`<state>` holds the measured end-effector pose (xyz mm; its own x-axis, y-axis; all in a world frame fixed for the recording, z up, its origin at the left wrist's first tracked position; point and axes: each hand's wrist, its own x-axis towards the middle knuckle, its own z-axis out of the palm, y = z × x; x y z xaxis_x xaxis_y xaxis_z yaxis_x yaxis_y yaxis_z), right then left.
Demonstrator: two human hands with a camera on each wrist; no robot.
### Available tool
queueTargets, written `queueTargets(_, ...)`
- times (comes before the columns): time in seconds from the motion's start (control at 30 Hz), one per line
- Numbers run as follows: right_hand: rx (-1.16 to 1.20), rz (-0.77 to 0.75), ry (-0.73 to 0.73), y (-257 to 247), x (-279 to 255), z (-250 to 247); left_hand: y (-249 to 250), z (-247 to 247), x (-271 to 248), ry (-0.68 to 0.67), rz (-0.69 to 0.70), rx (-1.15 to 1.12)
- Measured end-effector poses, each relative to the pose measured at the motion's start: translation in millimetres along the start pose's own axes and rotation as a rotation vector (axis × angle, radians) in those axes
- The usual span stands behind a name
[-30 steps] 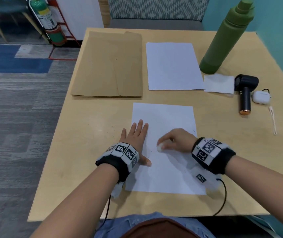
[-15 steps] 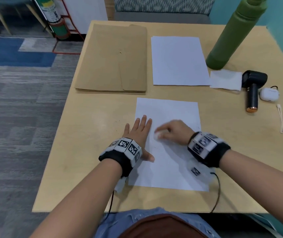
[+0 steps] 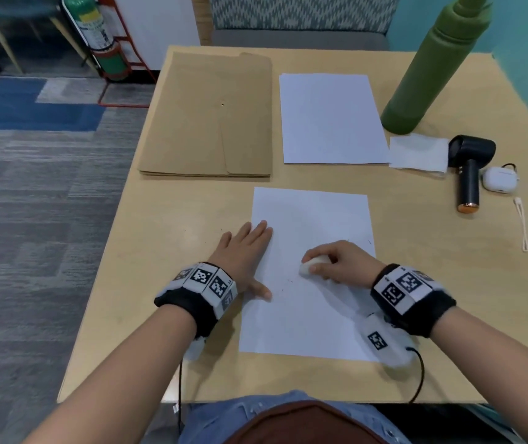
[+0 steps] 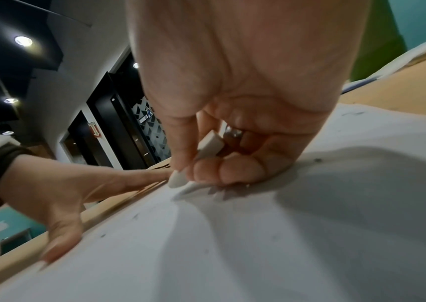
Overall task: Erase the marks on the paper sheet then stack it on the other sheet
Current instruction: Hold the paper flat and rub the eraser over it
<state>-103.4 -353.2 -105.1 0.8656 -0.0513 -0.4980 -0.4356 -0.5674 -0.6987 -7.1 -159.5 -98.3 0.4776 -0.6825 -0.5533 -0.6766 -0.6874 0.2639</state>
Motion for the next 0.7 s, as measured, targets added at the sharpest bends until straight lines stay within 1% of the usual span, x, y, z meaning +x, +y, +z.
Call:
queueTargets(0.07, 0.077, 0.040, 0.031, 0.5, 0.6, -2.5, -3.0, 3.9, -3.3, -0.015, 0.001, 0.030)
queueTargets(0.13, 0.088, 0.053, 0.076, -1.7, 3.7, -4.1, -2.9, 7.5, -4.2, -0.031, 0.004, 0.029)
queueTargets(0.3, 0.093, 0.029, 0.219, -18.8, 23.9, 1.3, -13.2, 2.5, 0.2, -0.076, 0.028, 0.049)
queueTargets(0.37, 0.130, 0.025, 0.284, -26.6, 32.2, 6.3, -15.8, 4.4, 0.6, -0.075, 0.031, 0.061)
queueTargets(0.43, 0.119, 0.028, 0.324, -32.7, 35.7, 13.7, -14.6, 7.6, 1.0, -0.069, 0.026, 0.060)
queueTargets(0.5, 0.050, 0.016, 0.295, -34.6, 28.9, 24.8, -12.6, 10.1, 1.9, -0.063, 0.014, 0.069)
queueTargets(0.53, 0.008, -0.004, 0.254, -33.8, 22.0, 31.2, -12.5, 10.9, 3.0, -0.064, 0.010, 0.071)
queueTargets(0.63, -0.140, -0.068, 0.023, -29.1, -2.4, 44.9, -12.7, 12.1, 4.9, -0.083, 0.011, 0.063)
queueTargets(0.7, -0.204, -0.062, -0.087, -31.0, -3.0, 38.2, -12.5, 12.1, 4.7, -0.093, 0.017, 0.054)
